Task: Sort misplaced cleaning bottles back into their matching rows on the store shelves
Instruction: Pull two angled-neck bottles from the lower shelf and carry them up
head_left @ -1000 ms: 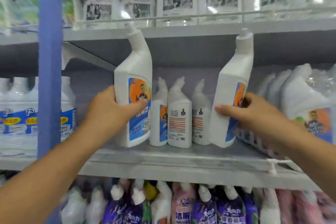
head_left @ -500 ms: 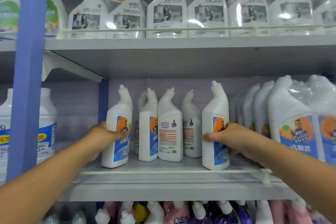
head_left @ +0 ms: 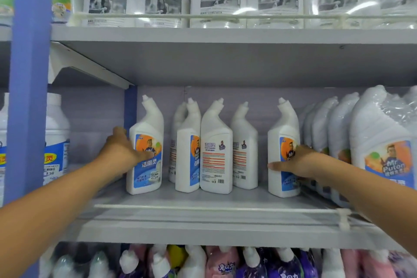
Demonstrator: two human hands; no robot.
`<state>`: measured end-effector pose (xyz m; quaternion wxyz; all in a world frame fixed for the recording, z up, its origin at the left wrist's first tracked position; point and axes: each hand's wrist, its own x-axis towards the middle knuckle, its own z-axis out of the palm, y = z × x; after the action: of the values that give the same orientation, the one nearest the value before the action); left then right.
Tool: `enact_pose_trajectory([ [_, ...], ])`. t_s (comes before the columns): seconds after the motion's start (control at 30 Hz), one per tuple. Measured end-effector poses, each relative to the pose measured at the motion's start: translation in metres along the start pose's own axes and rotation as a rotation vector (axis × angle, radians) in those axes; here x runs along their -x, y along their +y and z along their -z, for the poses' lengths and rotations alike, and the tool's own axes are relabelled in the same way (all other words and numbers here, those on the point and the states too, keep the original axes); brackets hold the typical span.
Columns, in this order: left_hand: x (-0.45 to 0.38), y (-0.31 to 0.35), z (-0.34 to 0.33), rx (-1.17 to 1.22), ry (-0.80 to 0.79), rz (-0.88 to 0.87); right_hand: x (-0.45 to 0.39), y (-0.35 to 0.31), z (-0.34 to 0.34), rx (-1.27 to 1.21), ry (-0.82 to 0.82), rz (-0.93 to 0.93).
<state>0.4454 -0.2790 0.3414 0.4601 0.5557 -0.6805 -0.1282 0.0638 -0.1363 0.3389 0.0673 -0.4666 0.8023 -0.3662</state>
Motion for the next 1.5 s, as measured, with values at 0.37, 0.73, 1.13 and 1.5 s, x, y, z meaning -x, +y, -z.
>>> enact_pose_trajectory([
  [0.37, 0.002, 0.094, -0.044, -0.132, -0.190, -0.290, 0.028, -0.123, -0.015, -0.017, 0.172, 0.454],
  [0.73, 0.013, 0.065, -0.025, -0.022, -0.140, -0.241, 0.011, -0.127, -0.036, 0.060, 0.114, 0.374],
  [1.13, 0.029, 0.019, 0.055, -0.092, -0.050, -0.161, 0.058, -0.043, 0.050, 0.120, 0.254, 0.230],
  [1.5, 0.045, 0.084, 0.022, -0.132, 0.250, -0.846, 0.077, -0.081, 0.044, 0.511, 0.609, 0.369],
])
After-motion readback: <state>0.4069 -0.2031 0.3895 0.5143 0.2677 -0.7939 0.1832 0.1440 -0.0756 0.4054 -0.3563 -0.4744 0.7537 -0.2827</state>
